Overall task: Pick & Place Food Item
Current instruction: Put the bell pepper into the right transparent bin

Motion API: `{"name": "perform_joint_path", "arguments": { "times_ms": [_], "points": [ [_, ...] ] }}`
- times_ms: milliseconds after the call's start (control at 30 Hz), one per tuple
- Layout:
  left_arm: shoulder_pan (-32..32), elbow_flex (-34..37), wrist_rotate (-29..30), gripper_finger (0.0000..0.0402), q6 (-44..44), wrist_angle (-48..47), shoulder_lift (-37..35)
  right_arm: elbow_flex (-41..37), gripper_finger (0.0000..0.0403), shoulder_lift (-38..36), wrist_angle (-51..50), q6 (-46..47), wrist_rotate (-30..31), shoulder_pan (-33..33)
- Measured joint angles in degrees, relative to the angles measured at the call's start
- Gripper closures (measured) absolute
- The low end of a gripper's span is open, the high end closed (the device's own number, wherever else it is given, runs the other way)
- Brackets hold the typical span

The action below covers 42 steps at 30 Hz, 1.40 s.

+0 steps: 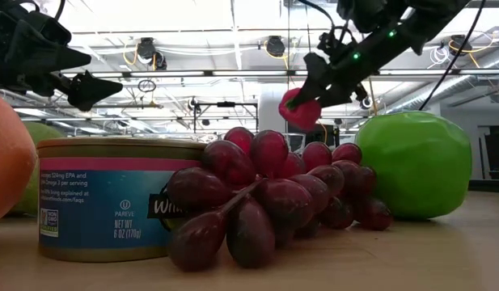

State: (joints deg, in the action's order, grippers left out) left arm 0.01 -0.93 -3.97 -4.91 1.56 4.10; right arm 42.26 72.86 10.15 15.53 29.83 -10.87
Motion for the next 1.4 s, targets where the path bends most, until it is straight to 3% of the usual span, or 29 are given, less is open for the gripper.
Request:
{"name": "perform_joint_path", "arguments": {
  "times_ms": [900,1167,1400],
  "points": [
    [0.00,0.00,0.00,0.0002,0.00,0.00,0.00,0.02,0.0115,2.17,3.41,-2.77,0.28,0.02],
    [0.00,0.00,0.00,0.0002,0.00,0.00,0.00,0.04,0.0115,2.17,3.36,-2.75,7.73,-0.01],
    [0.00,-0.01,0.00,0.0002,0.00,0.00,0.00,0.07,0.0115,2.17,3.31,-2.76,9.96,-0.04]
  ]
}}
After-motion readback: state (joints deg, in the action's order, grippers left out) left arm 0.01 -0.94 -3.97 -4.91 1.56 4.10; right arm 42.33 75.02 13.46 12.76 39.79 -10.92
